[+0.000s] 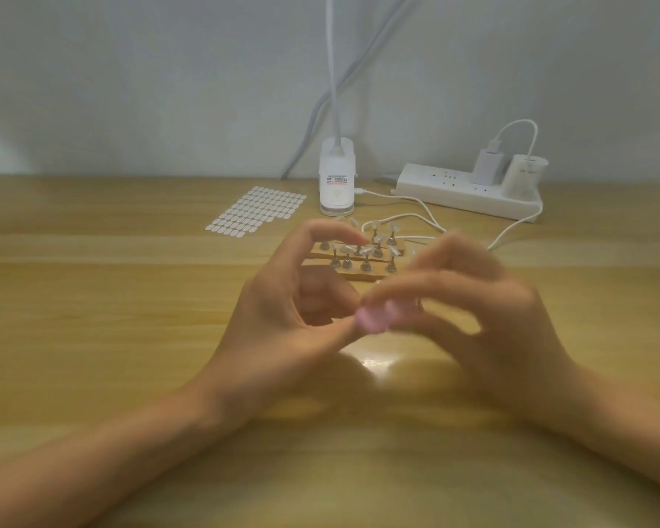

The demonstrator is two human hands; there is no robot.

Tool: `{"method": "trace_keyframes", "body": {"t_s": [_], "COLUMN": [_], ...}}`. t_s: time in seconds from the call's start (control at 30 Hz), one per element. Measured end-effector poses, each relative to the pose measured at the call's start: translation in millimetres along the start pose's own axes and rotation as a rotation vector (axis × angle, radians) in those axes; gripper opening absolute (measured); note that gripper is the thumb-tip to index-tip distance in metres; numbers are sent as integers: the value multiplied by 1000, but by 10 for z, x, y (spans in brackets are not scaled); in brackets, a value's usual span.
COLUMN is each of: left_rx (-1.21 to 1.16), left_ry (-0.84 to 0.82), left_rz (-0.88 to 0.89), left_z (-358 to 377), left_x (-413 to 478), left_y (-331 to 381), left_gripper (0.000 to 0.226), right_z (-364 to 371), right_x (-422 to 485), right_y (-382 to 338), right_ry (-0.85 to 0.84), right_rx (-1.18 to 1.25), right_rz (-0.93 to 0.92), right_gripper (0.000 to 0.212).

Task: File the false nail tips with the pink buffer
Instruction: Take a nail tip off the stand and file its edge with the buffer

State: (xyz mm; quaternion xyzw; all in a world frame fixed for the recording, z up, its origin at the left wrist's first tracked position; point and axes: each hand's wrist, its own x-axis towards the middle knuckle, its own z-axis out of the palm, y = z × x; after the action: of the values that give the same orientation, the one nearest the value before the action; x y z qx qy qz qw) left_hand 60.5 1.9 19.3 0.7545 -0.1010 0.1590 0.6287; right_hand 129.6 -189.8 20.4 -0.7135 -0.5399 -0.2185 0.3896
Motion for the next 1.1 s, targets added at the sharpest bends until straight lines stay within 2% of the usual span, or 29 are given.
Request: {"method": "trace_keyframes", "body": {"t_s": [0.07,0.17,0.3,0.4,0.5,0.63,0.77,1.1], "left_rx": [-3,2,3,5,-3,24,30,-70], "left_ry": [12,-10,10,-8,9,3,33,27], "left_rz": [-1,3,-2,3,-22,-32,-8,29], "left_z": [-8,-1,-4,4,-5,-6,-27,-60], "left_x": [-4,-8,-4,-6,-5,-6,-11,2], "left_y": [3,9,22,42,37,43,40,-4], "left_gripper": [55,54,54,52,52,48,50,51], "right_z": [-17,0,-29,-10,-32,-3,-156,-100], "right_x": [18,10,31,13,21,4,15,-81], "right_y": [15,1,2,-21,5,-6,183,224], "right_ry": [29,-40,11,-33,21,-31,56,60], "right_rx": [-4,11,2,4,-19,-18,-41,154], "right_rz": [40,-18,22,-36,27,-47,90,183], "right_gripper": [19,18,19,18,24,18,23,20]}}
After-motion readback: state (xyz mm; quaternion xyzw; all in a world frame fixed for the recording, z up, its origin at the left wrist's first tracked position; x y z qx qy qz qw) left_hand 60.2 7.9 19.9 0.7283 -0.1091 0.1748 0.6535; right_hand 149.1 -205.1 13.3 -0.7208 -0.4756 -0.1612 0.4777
